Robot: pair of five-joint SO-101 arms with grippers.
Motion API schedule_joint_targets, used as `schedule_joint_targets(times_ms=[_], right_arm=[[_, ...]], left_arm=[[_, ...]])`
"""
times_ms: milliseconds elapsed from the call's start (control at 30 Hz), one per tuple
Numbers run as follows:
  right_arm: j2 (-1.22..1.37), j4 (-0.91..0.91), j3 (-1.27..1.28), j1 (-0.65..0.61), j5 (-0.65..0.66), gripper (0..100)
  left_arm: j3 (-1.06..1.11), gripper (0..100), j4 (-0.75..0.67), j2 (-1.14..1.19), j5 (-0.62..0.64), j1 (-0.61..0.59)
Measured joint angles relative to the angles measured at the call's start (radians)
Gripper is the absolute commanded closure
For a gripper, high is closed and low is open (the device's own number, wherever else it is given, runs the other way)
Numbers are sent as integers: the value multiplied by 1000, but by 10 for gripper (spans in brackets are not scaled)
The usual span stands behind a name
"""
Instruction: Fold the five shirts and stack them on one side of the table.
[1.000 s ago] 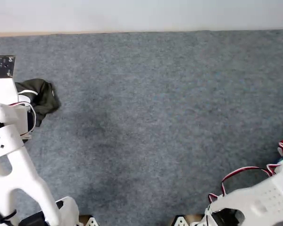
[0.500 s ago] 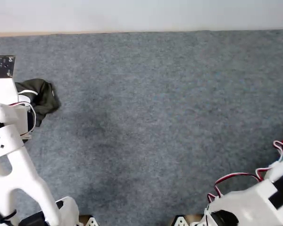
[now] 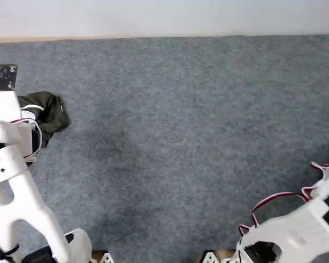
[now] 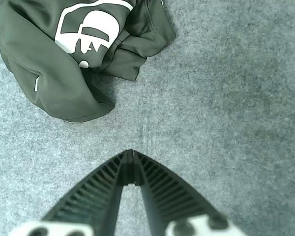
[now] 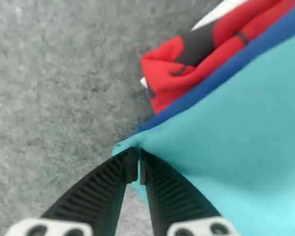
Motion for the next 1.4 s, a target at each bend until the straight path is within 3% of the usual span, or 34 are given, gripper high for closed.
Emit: schedule_joint_targets(times_ms=[367, 967, 1400], right_arm=[[-269, -38, 0, -2, 0, 989], [170, -750, -18, 35, 6, 990], [94, -566, -250, 37, -60, 990]], left_arm=[[0, 998, 0, 0, 0, 0], [0, 998, 0, 0, 0, 0], [0, 998, 0, 0, 0, 0]])
